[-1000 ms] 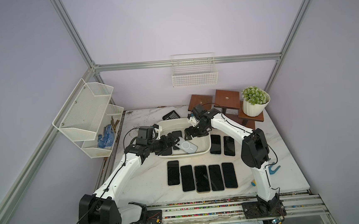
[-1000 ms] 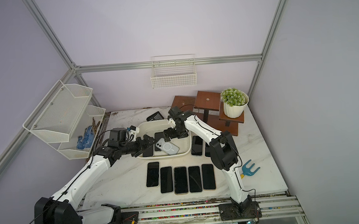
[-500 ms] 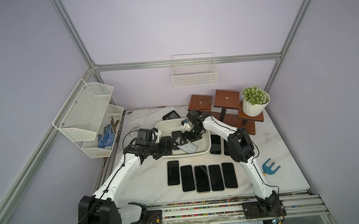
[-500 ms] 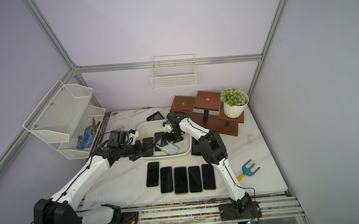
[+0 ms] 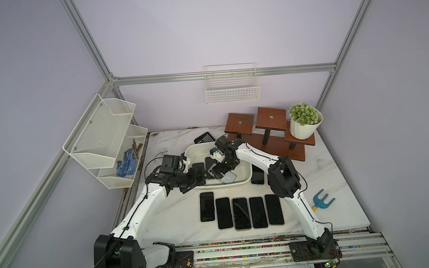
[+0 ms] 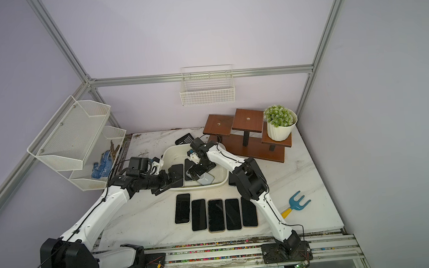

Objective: Take the phone out of the storage box
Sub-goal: Pick up the phone from the storage box.

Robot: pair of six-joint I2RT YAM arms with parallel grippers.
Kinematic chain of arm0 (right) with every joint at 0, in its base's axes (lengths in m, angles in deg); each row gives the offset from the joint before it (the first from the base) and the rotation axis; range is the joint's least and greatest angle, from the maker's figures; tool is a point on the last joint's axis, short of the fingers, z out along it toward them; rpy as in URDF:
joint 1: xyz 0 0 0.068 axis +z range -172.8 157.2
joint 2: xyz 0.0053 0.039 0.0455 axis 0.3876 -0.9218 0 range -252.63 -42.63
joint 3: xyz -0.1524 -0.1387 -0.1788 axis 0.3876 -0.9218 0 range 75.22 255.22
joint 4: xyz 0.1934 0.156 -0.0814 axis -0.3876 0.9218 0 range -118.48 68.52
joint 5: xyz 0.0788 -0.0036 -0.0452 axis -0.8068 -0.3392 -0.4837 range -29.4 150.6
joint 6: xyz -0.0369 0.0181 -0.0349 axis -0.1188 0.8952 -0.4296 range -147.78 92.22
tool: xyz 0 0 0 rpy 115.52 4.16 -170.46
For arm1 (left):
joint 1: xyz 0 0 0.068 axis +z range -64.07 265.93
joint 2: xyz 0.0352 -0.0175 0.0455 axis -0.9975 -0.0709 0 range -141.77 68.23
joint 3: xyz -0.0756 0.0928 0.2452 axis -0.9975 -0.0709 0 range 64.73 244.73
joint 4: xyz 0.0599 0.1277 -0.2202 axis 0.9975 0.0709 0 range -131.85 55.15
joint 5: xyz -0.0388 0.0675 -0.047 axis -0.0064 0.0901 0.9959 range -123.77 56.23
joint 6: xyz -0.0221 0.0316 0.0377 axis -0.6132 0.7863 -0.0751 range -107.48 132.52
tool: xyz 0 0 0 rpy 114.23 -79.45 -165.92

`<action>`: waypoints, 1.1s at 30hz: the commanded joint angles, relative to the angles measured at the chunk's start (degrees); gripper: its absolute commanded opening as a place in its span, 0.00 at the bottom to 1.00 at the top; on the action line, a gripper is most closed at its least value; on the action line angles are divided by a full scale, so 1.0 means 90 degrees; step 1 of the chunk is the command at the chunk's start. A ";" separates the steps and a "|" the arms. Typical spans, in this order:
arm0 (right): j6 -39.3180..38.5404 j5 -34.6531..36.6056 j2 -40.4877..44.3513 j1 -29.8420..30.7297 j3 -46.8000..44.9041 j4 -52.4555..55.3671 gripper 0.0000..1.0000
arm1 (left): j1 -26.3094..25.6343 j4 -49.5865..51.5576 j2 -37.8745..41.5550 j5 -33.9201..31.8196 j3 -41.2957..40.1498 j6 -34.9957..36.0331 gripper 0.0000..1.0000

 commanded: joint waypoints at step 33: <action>0.1866 -0.2913 0.1475 -0.1324 -0.1382 -0.2273 0.49 | 0.0090 -0.0752 0.0310 0.0556 -0.0091 -0.0145 1.00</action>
